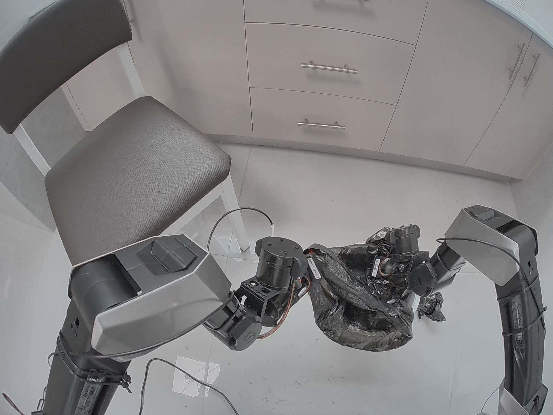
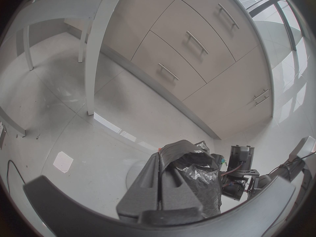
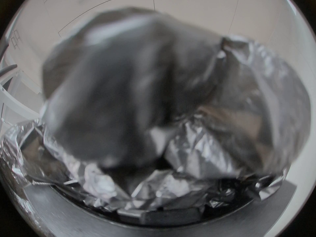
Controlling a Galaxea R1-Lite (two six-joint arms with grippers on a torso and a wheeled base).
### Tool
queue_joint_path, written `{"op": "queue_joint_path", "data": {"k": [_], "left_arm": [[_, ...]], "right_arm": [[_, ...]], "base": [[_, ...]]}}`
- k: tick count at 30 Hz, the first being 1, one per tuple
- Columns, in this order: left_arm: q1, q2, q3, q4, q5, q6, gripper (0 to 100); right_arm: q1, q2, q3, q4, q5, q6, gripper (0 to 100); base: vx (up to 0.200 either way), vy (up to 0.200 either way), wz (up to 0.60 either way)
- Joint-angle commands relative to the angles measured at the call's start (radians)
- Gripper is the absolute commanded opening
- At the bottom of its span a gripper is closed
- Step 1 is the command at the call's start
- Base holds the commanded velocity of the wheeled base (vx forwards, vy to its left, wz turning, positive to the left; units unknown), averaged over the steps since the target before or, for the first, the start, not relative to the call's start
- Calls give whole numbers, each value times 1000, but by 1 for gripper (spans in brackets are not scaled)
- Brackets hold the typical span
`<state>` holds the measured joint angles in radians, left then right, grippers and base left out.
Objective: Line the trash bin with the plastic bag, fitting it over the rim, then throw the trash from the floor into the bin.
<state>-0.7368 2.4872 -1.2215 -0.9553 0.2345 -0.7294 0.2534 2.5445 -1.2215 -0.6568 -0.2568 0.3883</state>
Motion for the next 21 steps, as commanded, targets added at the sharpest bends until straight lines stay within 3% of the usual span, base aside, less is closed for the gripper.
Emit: {"op": "queue_joint_path", "data": {"k": [1, 12, 21], "left_arm": [[-1, 1, -1, 0, 0, -1, 0], [-4, 2, 0, 0, 0, 1, 0], [-4, 1, 0, 0, 2, -1, 0]], "right_arm": [[-13, 22, -30, 26, 25, 3, 0], [-19, 22, -49, 77, 114, 9, 0], [18, -53, 5, 91, 119, 9, 0]], "base": [[0, 0, 0], [0, 0, 0], [0, 0, 0]]}}
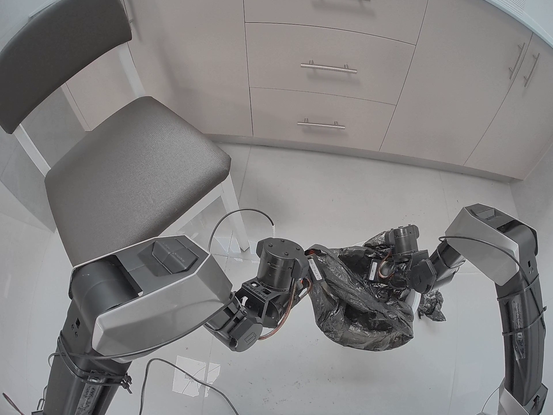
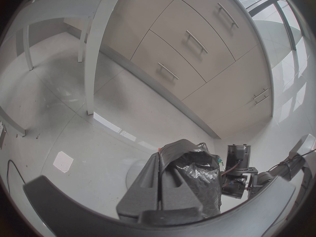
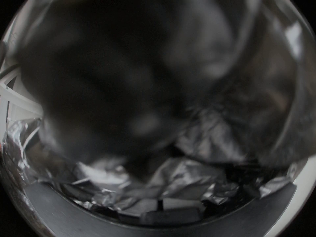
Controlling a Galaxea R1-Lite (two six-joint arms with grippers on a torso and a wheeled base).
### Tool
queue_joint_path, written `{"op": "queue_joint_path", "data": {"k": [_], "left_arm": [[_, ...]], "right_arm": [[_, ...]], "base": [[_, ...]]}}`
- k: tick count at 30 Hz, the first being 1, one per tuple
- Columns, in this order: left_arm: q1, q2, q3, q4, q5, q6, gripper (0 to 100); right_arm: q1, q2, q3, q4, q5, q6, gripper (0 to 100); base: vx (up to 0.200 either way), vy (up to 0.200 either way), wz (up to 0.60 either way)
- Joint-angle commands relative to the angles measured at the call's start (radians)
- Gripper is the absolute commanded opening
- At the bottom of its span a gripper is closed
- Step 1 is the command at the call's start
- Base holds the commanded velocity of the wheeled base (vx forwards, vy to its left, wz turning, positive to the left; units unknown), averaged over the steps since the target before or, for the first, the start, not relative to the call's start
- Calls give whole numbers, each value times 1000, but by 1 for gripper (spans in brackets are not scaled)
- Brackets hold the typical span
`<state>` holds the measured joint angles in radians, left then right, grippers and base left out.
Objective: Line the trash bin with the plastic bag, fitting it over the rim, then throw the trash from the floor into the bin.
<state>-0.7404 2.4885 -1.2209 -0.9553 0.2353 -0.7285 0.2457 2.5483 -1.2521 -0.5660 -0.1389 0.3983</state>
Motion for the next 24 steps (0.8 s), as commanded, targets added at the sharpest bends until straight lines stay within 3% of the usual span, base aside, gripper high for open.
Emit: {"op": "queue_joint_path", "data": {"k": [1, 6, 7, 24], "left_arm": [[0, 0, 0, 0, 1, -2, 0], [0, 0, 0, 0, 1, -2, 0], [0, 0, 1, 0, 1, 0, 0], [-2, -2, 0, 0, 9, 3, 0]], "right_arm": [[33, -71, 43, 1, 1, -1, 0], [58, -112, 85, 41, 1, -1, 0], [60, -112, 88, 41, 1, -1, 100], [53, -408, 365, 40, -1, 53, 100]], "base": [[0, 0, 0], [0, 0, 0], [0, 0, 0], [0, 0, 0]]}}
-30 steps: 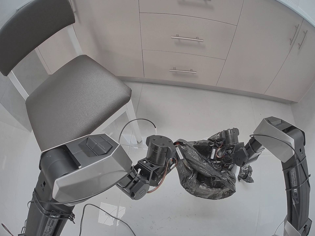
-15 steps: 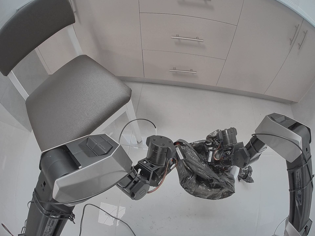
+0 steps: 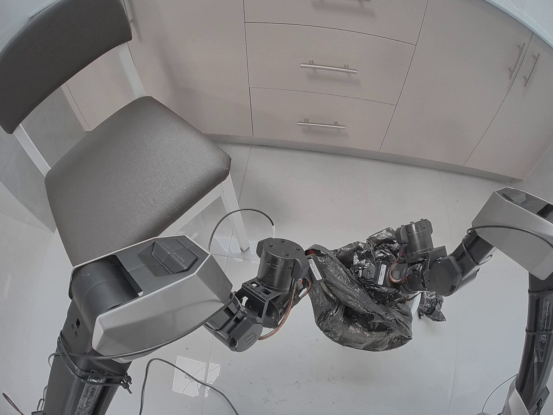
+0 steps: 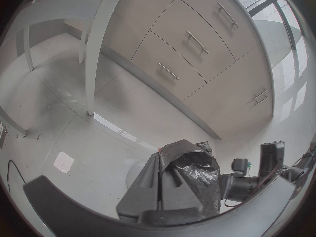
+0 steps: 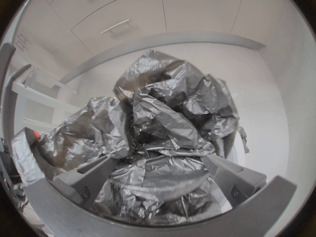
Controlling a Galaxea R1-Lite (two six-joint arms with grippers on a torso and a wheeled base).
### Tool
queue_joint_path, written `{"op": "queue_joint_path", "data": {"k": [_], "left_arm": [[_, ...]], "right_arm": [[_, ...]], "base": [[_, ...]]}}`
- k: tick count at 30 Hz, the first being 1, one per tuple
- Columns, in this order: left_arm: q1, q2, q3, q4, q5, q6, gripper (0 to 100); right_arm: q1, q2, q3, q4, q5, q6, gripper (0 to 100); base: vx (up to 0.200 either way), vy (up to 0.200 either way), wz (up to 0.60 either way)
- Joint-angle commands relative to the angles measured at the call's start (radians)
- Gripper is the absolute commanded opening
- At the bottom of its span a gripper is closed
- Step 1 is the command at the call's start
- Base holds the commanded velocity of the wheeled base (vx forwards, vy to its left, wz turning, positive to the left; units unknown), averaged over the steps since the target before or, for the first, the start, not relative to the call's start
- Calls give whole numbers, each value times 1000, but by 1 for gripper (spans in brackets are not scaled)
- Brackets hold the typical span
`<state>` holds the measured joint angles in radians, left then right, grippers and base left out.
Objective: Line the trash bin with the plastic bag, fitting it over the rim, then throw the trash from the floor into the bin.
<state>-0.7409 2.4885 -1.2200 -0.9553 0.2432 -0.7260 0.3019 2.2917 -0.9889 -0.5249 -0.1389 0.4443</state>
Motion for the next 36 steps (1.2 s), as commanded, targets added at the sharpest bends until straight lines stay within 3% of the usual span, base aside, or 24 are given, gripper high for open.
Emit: {"op": "queue_joint_path", "data": {"k": [1, 8, 22, 36], "left_arm": [[-2, -2, 0, 0, 1, 0, 0], [-2, -2, 0, -2, 1, 0, 0], [-2, -2, 11, -45, 1, -3, 0], [-2, 0, 11, -45, 1, -1, 0]], "right_arm": [[-6, -181, 121, -1, -1, 7, 100], [-44, -255, 115, -9, -5, 8, 100], [-87, -51, -135, -83, -37, 8, 100], [-116, 8, -165, -76, -60, -2, 100]], "base": [[0, 0, 0], [0, 0, 0], [0, 0, 0], [0, 0, 0]]}}
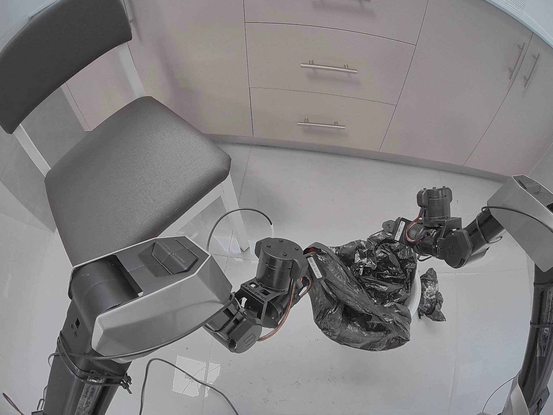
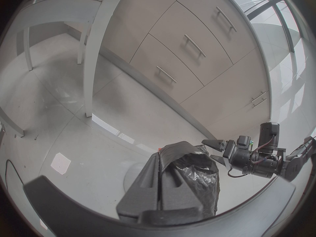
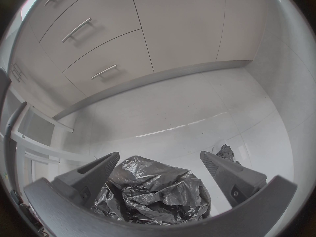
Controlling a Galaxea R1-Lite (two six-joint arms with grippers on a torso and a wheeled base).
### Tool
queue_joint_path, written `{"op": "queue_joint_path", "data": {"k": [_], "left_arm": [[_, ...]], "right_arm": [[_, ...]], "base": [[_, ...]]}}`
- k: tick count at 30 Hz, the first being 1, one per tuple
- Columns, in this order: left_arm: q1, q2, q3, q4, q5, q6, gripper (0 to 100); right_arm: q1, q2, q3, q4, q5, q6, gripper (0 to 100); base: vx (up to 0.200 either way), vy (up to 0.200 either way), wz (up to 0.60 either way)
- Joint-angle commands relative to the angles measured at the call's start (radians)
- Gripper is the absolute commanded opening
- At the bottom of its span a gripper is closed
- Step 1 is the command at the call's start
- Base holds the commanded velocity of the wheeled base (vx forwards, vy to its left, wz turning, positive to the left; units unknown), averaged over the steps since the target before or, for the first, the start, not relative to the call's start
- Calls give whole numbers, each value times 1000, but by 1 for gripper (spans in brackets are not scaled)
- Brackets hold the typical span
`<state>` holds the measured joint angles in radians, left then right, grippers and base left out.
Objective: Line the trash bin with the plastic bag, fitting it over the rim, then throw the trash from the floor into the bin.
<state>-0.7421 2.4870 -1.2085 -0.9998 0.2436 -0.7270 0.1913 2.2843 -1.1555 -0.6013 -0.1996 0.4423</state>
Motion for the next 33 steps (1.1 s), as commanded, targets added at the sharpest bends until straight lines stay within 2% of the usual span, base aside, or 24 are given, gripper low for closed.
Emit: {"op": "queue_joint_path", "data": {"k": [1, 23, 33], "left_arm": [[0, 1, 0, 0, 0, 0, 0], [0, 3, 0, 0, 0, 3, 0], [0, 3, 0, 0, 0, 3, 0]], "right_arm": [[-6, 15, 7, 1, 0, -1, 100], [85, 21, 103, -5, 3, 24, 100], [86, 47, 89, -12, 2, 26, 100]], "base": [[0, 0, 0], [0, 0, 0], [0, 0, 0]]}}
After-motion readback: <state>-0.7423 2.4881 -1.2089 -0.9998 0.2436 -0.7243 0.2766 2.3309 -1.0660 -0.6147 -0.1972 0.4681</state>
